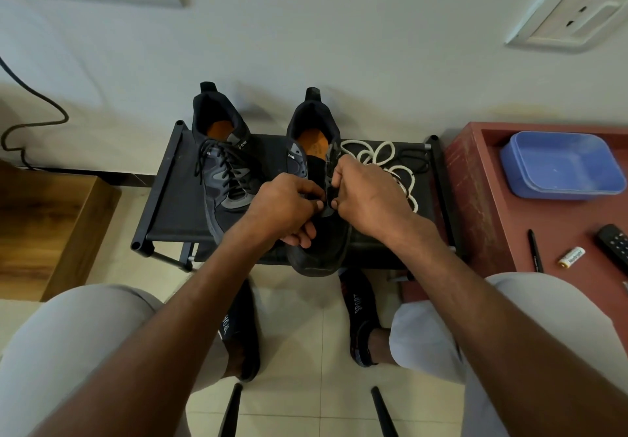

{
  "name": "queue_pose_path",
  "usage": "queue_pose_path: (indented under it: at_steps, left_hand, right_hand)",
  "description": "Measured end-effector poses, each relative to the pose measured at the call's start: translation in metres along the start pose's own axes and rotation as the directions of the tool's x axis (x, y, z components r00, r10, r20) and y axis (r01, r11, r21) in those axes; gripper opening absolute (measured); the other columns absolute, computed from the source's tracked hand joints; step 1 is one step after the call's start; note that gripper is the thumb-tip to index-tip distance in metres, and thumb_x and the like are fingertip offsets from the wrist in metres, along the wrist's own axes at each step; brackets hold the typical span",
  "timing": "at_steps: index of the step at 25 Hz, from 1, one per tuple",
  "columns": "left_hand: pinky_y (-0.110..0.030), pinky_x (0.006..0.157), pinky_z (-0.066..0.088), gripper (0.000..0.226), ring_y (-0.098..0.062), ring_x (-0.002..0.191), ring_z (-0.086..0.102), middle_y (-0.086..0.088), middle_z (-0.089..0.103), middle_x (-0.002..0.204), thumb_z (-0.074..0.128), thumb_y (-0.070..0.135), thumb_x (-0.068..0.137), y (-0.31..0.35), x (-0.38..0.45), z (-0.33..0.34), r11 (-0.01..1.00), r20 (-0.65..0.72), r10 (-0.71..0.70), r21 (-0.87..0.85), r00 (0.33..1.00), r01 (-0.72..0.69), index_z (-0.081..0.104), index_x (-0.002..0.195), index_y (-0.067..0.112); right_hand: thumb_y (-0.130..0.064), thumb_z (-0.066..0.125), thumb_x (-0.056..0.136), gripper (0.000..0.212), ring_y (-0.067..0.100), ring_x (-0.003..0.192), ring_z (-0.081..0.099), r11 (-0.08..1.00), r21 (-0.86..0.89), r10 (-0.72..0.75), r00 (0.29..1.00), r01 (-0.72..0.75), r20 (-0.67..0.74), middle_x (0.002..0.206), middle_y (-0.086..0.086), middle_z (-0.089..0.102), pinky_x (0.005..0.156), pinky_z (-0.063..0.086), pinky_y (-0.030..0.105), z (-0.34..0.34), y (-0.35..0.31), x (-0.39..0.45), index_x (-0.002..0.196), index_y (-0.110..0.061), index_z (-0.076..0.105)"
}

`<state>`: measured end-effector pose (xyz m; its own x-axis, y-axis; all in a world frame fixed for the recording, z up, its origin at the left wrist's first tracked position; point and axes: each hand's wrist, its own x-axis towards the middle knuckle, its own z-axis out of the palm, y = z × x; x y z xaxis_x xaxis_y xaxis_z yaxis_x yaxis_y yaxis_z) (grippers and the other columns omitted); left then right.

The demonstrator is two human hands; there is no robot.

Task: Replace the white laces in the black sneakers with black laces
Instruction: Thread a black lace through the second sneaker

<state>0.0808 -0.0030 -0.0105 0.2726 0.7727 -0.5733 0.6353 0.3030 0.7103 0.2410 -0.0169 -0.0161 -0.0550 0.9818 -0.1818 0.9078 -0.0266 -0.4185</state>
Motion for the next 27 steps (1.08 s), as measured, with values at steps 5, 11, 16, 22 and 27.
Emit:
queue_pose_path:
  at_steps: [5, 11, 16, 22, 27]
  left_hand:
    - [-0.023, 0.046, 0.054, 0.008, -0.019, 0.053, 0.073, -0.007, 0.074, 0.063, 0.064, 0.021, 0.102, -0.003, 0.005, 0.006, 0.997, -0.120, 0.074, 0.040, 0.990, -0.070, 0.069, 0.109, 0.020]
    - [-0.024, 0.046, 0.055, 0.007, -0.019, 0.050, 0.072, -0.007, 0.073, 0.062, 0.063, 0.013, 0.102, -0.004, 0.007, 0.007, 0.980, -0.148, 0.164, 0.134, 0.975, -0.144, 0.069, 0.104, 0.017]
    - [-0.027, 0.049, 0.058, 0.008, -0.017, 0.050, 0.072, -0.006, 0.073, 0.062, 0.066, 0.011, 0.100, -0.007, 0.008, -0.006, 0.966, -0.191, 0.197, 0.204, 0.962, -0.158, 0.071, 0.096, 0.016]
    - [-0.029, 0.053, 0.061, 0.005, -0.019, 0.054, 0.073, -0.008, 0.074, 0.067, 0.065, 0.013, 0.101, -0.007, 0.009, -0.007, 0.969, -0.111, 0.190, 0.183, 0.976, -0.168, 0.069, 0.104, 0.014]
    - [-0.022, 0.048, 0.055, 0.003, -0.013, 0.048, 0.070, -0.003, 0.071, 0.066, 0.069, 0.018, 0.098, -0.004, 0.006, 0.002, 0.947, -0.181, 0.257, 0.242, 0.949, -0.211, 0.068, 0.098, 0.015]
  right_hand:
    - [-0.003, 0.069, 0.087, 0.059, 0.022, 0.066, 0.063, 0.993, 0.039, -0.117, 0.987, 0.114, 0.109, 0.076, 0.002, 0.061, 0.066, 0.057, 0.048, -0.009, -0.004, -0.001, 0.131, -0.028, 0.039]
    - [0.002, 0.068, 0.085, 0.069, 0.012, 0.076, 0.057, 0.994, -0.020, -0.099, 0.976, 0.105, 0.196, 0.081, -0.011, 0.052, 0.061, 0.040, 0.026, -0.016, -0.001, -0.001, 0.136, -0.040, 0.047]
    - [0.010, 0.061, 0.079, 0.067, 0.017, 0.074, 0.060, 0.994, 0.033, -0.109, 0.973, 0.105, 0.204, 0.086, 0.002, 0.062, 0.056, 0.038, 0.025, -0.020, 0.004, 0.001, 0.125, -0.037, 0.051]
    - [-0.012, 0.058, 0.099, 0.034, 0.013, 0.067, 0.060, 0.979, 0.189, -0.098, 0.987, 0.072, 0.129, 0.085, -0.005, 0.060, 0.057, 0.043, 0.028, -0.007, 0.005, 0.008, 0.120, -0.038, 0.059]
    - [-0.029, 0.066, 0.100, 0.012, 0.007, 0.074, 0.058, 0.985, 0.149, -0.075, 0.991, 0.090, -0.107, 0.086, -0.011, 0.063, 0.066, 0.045, 0.030, 0.011, 0.002, 0.009, 0.108, -0.037, 0.064]
